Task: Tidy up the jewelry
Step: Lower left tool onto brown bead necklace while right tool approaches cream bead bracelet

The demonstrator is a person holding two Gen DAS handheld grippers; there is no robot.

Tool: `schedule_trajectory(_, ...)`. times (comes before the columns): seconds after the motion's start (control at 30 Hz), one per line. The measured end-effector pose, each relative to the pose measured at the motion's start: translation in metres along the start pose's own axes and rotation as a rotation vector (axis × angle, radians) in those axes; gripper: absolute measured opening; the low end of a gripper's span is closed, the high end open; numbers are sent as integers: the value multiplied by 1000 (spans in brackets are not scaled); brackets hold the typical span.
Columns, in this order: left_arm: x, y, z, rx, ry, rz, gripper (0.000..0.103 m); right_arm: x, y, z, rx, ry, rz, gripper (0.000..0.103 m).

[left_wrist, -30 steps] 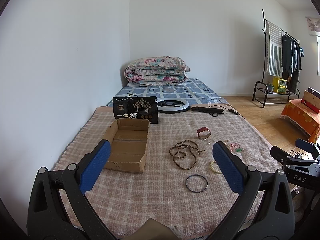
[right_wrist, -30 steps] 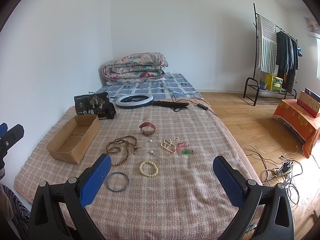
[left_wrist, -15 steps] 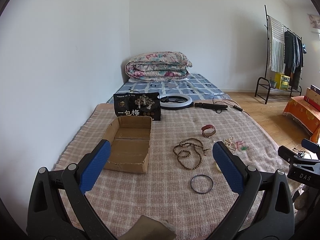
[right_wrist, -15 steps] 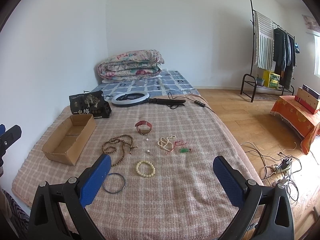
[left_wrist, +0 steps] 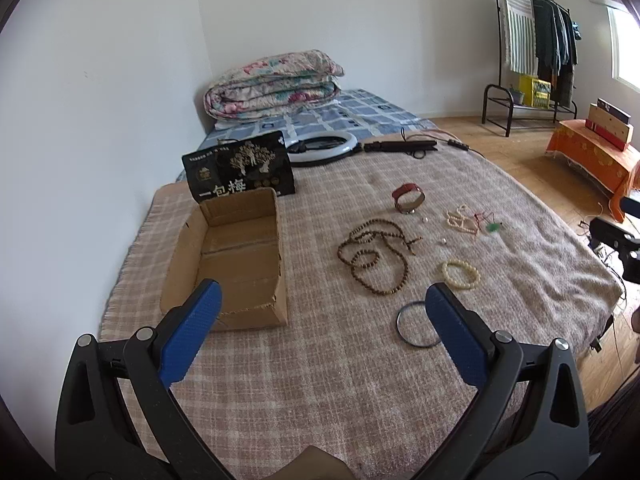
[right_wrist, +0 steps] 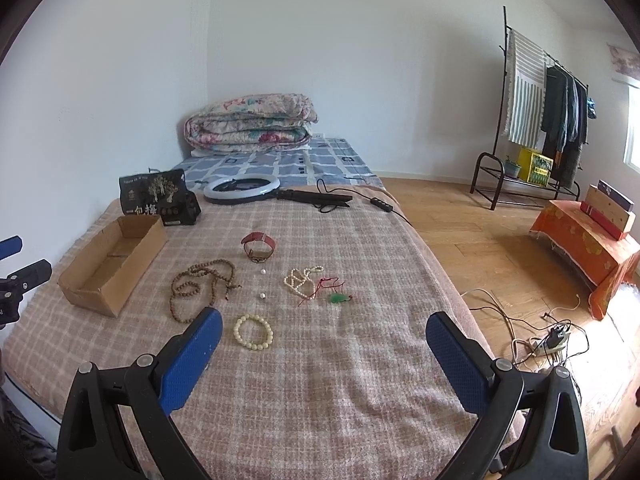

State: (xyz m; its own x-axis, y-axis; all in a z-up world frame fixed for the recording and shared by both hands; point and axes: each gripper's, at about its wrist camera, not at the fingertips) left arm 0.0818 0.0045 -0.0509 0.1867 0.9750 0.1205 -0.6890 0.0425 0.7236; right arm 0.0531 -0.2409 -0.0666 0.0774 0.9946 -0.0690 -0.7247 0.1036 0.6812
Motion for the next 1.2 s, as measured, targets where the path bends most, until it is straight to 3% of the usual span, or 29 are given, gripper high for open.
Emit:
schedule_trajectory(0.23,-10,-36,-2,56,-26,-72,96,9,-48,25,61,50,64,103)
schedule_trajectory(0.37,-15,-57,17,80,-41,-126,95,14,-77,30,93,62,87,102)
schedule_trajectory(0.5,-11,-86,47,117,-14,-192,95,16,-105,29,182,36,158,98)
schedule_trajectory(0.57,-8,-104,63,130,16,-186,93,15,-117,29,218,0,204,98)
schedule_trajectory(0.63,-7,-124,76,145,35,-183,85,13,-126,27,241,-34,224,98)
schedule_trajectory(0.7,-8,-146,85,176,54,-189,85,11,-135,23,262,-54,233,96)
schedule_trajectory(0.9,-19,-201,84,279,77,-179,85,5,-163,13,330,-71,198,90)
schedule_trajectory(1.2,-16,-246,85,370,169,-181,85,17,-182,8,366,-40,206,82)
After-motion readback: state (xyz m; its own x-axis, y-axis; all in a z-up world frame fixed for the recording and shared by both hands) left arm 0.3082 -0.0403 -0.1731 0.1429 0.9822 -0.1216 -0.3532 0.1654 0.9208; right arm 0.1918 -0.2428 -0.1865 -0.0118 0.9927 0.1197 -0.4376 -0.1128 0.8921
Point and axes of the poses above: each gripper's, at about its wrist camera, not at the fingertips, and y roughly against the way its jaws point, x to its left, z to its top, and after that the axes turned 8 degrees about x, right-handed
